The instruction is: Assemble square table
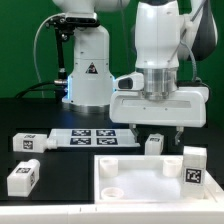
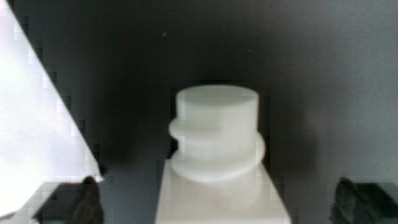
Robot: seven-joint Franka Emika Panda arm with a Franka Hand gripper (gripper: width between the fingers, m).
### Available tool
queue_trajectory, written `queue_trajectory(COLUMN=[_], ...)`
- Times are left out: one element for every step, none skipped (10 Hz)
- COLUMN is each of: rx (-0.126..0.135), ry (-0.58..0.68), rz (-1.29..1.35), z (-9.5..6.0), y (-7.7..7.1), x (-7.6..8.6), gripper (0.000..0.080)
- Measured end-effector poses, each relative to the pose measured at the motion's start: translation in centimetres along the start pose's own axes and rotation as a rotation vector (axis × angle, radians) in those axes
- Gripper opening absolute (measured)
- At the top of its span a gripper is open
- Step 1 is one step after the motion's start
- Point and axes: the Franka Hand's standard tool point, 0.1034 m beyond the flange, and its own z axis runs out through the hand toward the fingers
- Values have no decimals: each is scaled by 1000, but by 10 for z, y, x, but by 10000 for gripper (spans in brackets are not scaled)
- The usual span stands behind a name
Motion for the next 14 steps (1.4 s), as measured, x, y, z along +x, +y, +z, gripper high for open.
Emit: queue_trajectory(rx=[-1,0,0,0,0,0,3,2,1,6,32,49,63,76], ry=[-1,-1,0,-1,-3,-9,-21,-21,-37,-81,-144,-215,-299,-374], rz=[1,1,2,8,10,11,17,24,25,28,51,78,96,102], z=[0,0,0,0,1,0,-2,-1,0,-3,-21,-35,-42,-49], y=[-1,-2,-2,-3,-5,-4,1,1,2,7,19,26,28,25], x=[-2,-2,-1,-3,-4,-4,1,1,-1,0,9,16,24,31], gripper=[649,649,649,649,649,649,649,649,649,649,649,649,649,649])
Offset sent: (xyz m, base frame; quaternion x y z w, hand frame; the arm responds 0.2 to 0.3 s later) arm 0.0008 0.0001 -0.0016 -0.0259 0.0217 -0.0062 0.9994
